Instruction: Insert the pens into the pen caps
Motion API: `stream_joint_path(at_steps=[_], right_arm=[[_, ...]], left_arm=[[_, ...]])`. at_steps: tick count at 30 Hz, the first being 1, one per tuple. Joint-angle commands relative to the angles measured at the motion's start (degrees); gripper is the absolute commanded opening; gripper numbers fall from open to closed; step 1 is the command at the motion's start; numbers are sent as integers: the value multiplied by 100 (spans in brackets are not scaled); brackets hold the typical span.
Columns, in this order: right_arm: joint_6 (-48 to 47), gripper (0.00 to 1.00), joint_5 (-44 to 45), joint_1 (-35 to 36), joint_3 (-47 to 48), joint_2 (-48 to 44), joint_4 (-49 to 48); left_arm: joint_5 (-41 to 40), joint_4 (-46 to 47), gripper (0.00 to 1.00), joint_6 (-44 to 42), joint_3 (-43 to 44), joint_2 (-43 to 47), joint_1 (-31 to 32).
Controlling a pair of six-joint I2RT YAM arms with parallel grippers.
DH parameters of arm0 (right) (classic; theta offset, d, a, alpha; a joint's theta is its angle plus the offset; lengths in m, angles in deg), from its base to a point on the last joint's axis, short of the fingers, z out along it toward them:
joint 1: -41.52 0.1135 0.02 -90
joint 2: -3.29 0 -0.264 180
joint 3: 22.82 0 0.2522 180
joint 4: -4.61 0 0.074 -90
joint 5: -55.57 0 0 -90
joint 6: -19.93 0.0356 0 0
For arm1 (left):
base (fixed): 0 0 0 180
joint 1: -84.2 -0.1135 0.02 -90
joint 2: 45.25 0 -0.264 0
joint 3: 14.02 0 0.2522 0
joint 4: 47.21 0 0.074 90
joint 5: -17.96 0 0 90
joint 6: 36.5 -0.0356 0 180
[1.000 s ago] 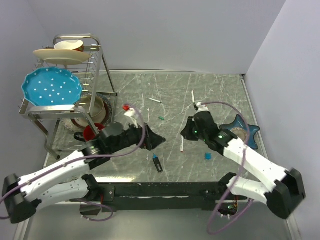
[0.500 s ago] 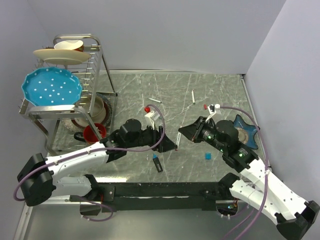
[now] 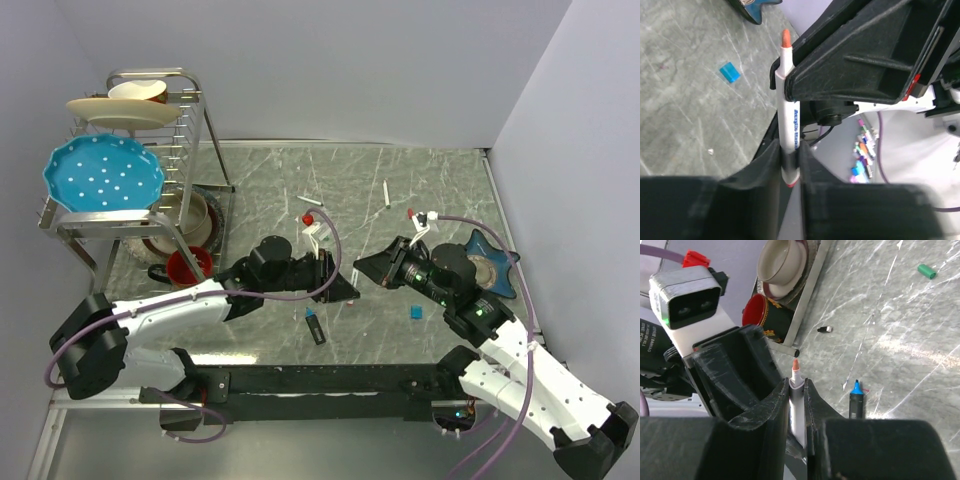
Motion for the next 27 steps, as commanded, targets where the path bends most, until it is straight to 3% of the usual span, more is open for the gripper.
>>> stream_joint_path(at_steps=[1,3,4,8,12,14,16,20,22,27], right_arm=[[-126,0,-181,40,46,-9,-291],[-179,15,-146,49,73,-70,-229],[-249,28,-59,49,125,-97,-124],[-547,50,661,40,476,-133,464],[-1004,55,2039,-21,1074,174,1167],[-1277,56,2270,-232,1382,464,1405],[-1540,56,2341,-503,1540,745,1397],[-1857,56,1754,-1810,1716,1448,1221],[-1980,55,1761,-2086,1909,1826,1160],[-2576,55,1991,-2569,2707,3530,1133]], left_arm=[[193,328,1,-46,298,17,28],[166,196,1,-107,333,61,28],[149,126,1,-143,360,78,28],[-158,-795,1,-581,719,245,10],[-869,-1886,1,-1258,1115,570,-7],[-1203,-2536,1,-1443,1299,780,-43],[-1388,-2861,1,-1575,1388,957,-43],[-2284,-3179,1,-2031,1423,1509,-51],[-2758,-3214,1,-2173,1336,1712,-51],[-2936,-3505,1,-2761,1274,2126,-51]])
